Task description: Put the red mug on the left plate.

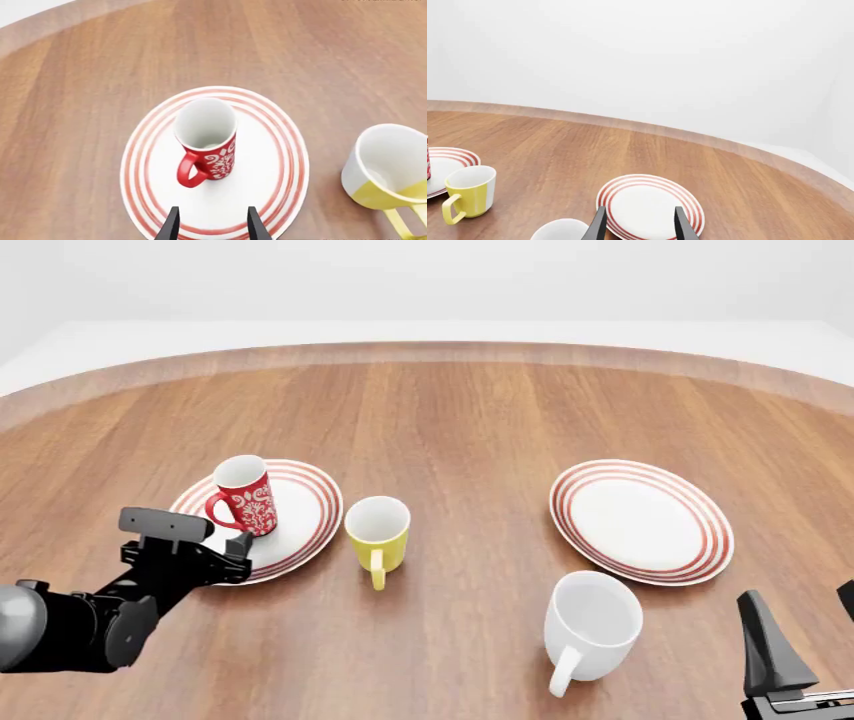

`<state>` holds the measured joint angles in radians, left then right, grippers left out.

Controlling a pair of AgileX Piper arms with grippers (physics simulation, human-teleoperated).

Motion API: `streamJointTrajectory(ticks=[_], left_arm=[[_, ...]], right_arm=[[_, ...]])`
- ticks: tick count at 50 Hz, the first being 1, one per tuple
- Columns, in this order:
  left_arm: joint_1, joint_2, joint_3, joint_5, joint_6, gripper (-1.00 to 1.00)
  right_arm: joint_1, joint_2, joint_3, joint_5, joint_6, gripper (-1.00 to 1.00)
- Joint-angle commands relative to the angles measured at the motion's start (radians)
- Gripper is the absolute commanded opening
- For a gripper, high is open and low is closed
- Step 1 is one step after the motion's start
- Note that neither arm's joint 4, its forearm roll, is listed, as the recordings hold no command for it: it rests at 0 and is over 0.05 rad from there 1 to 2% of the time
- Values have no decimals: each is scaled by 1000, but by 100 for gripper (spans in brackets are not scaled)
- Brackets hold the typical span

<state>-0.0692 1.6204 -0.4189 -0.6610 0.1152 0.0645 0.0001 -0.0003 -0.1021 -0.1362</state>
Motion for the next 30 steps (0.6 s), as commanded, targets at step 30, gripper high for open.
streamJointTrajectory(ticks=[30], left_arm=[[-48,-31,20,5,-54,100]], right_arm=[[0,0,0,0,0,100]])
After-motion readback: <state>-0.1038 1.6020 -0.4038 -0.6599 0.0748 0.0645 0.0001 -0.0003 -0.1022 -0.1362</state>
